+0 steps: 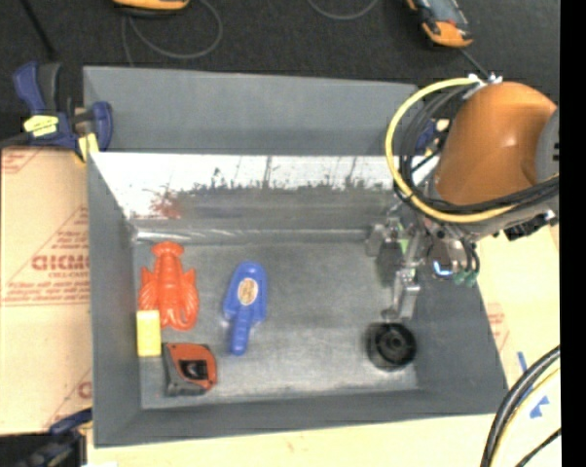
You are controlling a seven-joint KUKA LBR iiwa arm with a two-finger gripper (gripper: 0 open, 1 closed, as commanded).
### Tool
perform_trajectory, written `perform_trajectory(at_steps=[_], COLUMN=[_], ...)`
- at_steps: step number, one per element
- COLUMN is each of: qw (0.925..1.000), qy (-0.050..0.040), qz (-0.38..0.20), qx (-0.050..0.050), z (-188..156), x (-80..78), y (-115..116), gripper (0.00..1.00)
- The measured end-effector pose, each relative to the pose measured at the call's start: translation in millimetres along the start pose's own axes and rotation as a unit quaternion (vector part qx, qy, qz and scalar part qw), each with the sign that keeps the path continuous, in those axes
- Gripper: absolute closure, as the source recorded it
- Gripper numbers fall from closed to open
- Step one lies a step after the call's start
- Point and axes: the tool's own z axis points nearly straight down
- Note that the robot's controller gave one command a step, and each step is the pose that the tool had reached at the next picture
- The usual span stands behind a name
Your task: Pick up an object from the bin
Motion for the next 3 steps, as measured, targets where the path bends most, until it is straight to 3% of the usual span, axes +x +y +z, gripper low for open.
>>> perform_trajectory(at_steps=[1,2,3], qw=[1.0000,0.9992,0.9951], qy=[-0.0036,-0.0080,-0.0053], qz=[-0.001,-0.038,-0.099], qx=[0.001,0.001,0.001], z=[-4.7,11.9,80.8], x=[-1.1,14.7,42.7], y=[0.2,-6.2,-45.3], gripper=[0.00,0.00,0.00])
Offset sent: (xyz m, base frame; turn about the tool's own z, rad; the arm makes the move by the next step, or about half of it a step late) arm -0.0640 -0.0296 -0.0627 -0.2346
